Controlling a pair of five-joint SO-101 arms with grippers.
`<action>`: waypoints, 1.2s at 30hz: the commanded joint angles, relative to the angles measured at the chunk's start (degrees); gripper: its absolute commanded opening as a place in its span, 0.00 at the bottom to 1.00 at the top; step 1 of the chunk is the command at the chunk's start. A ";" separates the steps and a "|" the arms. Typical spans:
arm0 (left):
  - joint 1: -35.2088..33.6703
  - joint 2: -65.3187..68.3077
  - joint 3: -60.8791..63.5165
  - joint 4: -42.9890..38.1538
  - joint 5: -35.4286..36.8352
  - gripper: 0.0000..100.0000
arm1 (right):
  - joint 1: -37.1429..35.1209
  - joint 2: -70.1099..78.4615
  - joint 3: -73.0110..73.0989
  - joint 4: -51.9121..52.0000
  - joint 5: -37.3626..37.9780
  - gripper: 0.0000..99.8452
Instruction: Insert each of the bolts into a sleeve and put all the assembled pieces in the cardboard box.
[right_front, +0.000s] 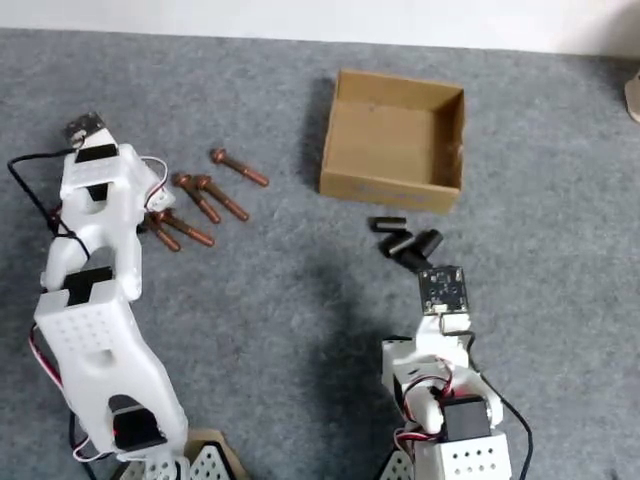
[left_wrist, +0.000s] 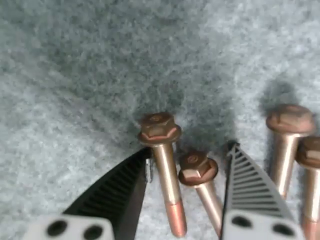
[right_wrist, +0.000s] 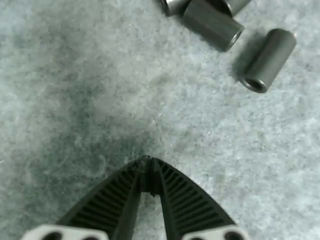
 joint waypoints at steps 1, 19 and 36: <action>-0.66 -0.40 -0.48 0.26 0.09 0.23 | -0.66 -0.57 8.48 0.31 -0.53 0.01; -0.66 -0.66 -0.22 4.04 0.18 0.00 | -0.66 -0.57 8.48 0.31 -0.53 0.01; 12.53 -1.89 -17.54 31.21 0.09 0.00 | -0.92 -0.57 8.48 0.31 -0.53 0.01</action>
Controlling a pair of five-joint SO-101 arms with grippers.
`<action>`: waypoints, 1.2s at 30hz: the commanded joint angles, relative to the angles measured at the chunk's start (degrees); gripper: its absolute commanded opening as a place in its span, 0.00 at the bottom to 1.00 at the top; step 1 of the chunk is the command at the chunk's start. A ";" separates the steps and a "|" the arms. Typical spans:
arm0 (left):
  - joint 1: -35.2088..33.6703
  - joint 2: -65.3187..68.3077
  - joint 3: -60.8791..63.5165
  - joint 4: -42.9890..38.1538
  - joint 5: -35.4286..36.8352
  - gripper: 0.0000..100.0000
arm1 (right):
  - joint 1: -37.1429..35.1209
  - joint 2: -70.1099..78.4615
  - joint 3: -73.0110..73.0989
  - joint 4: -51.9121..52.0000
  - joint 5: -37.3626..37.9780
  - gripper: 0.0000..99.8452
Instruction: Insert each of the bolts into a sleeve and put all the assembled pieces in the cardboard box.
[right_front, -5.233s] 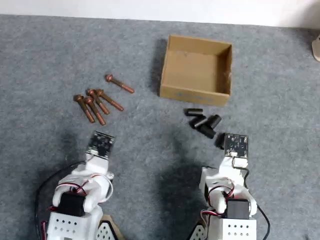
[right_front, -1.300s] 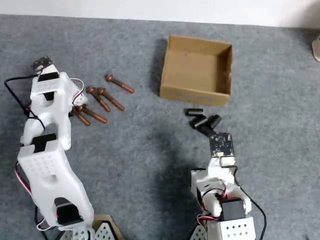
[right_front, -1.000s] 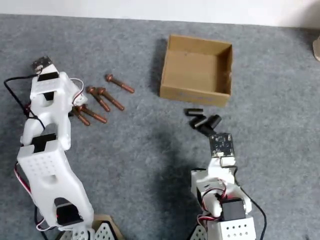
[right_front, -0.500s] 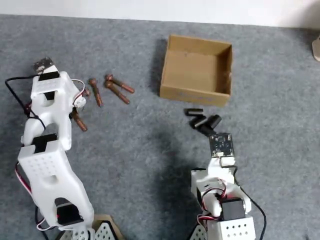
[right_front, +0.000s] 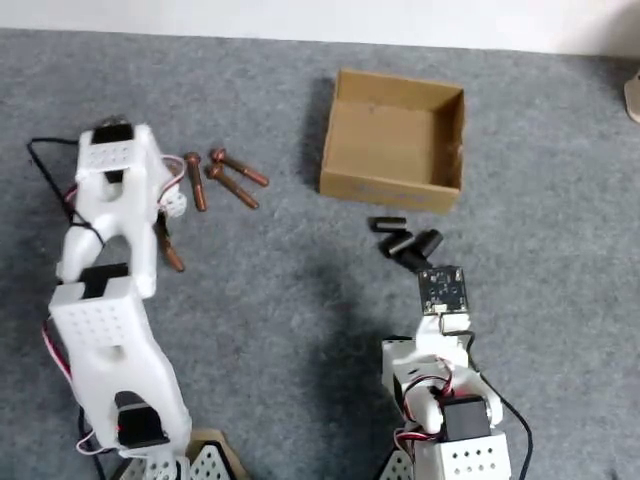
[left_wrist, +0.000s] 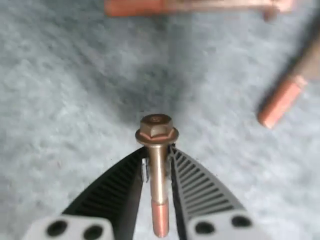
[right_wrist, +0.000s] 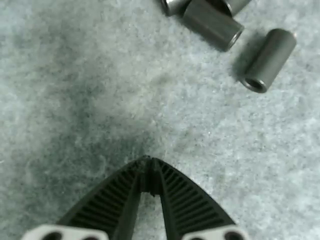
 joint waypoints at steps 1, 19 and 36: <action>6.20 -2.15 -7.60 9.85 0.18 0.00 | -0.92 -0.57 8.48 0.31 -0.53 0.01; 13.76 -30.20 7.16 14.24 0.18 0.01 | -0.92 -0.57 8.48 0.22 -0.53 0.01; 12.53 -43.47 33.27 10.02 -5.54 0.01 | -0.75 -0.57 8.48 -0.04 -0.62 0.01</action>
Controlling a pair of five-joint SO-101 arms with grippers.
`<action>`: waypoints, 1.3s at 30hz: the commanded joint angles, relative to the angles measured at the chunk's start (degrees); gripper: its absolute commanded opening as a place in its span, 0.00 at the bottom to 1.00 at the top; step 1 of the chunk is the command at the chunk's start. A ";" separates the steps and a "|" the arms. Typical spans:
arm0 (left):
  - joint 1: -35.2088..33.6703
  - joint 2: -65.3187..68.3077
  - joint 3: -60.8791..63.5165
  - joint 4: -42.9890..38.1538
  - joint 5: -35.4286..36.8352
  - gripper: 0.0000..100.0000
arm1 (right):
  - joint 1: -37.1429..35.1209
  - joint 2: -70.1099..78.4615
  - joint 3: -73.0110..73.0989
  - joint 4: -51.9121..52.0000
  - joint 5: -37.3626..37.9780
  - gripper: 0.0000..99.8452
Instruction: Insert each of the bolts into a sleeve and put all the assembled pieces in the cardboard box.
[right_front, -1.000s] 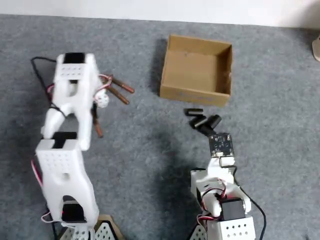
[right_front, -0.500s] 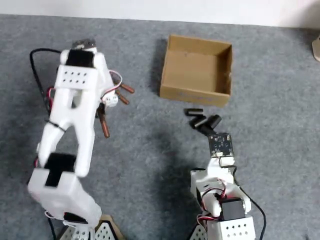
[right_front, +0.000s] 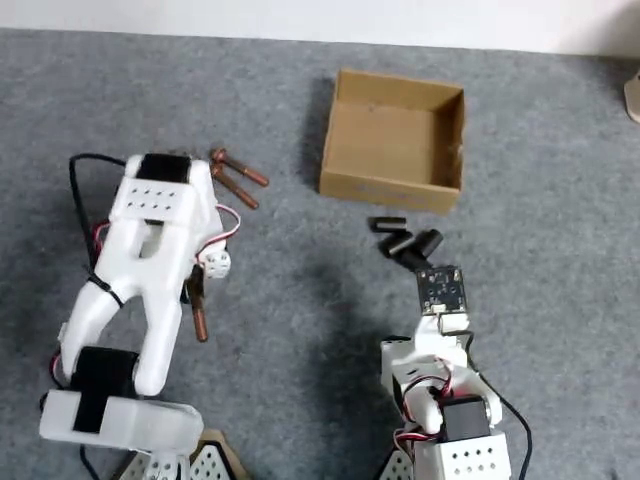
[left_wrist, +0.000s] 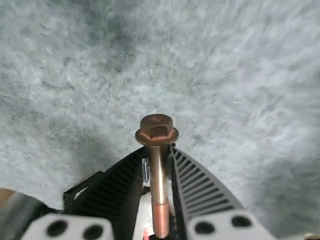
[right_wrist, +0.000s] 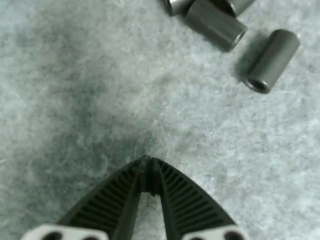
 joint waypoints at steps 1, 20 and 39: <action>-1.10 -8.92 0.40 0.18 -1.58 0.01 | -0.22 -0.57 8.48 -0.04 -0.62 0.01; 0.84 -30.81 38.81 -38.95 -1.41 0.01 | -0.57 -0.57 8.48 -5.49 -0.62 0.01; 0.48 -30.73 47.87 -52.13 -1.58 0.01 | 1.01 0.22 -11.03 -3.12 -0.70 0.00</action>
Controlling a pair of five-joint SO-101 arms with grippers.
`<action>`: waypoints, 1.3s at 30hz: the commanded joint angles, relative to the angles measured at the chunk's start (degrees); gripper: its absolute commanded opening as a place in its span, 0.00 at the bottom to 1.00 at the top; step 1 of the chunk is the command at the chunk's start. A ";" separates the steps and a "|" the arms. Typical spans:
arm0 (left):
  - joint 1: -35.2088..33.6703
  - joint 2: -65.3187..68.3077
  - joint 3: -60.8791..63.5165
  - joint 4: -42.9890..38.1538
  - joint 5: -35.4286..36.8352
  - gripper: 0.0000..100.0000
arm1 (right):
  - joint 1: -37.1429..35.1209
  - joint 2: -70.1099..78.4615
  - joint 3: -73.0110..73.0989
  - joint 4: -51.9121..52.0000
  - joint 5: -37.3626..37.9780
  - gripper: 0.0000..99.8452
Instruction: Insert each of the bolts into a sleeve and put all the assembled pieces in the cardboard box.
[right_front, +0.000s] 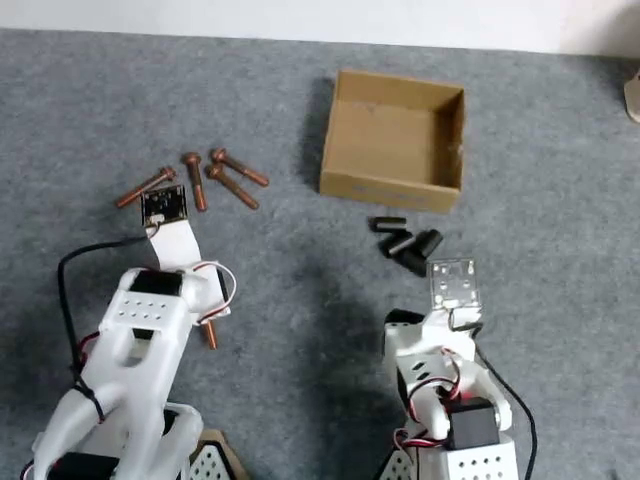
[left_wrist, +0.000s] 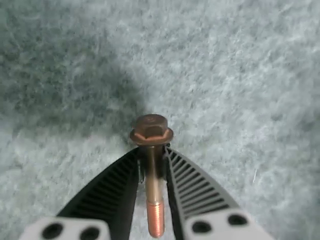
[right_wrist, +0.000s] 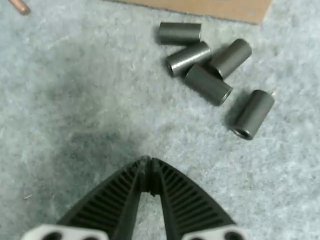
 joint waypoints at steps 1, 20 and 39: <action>0.92 -1.89 0.04 -3.69 -0.62 0.01 | 0.75 1.36 -3.38 0.31 -0.53 0.00; 0.84 -1.89 0.75 -3.78 -0.62 0.01 | 0.84 46.81 -30.29 -2.33 -7.74 0.00; 0.84 -1.89 0.84 -3.78 -0.62 0.01 | 0.48 87.08 -49.27 -4.97 30.24 0.01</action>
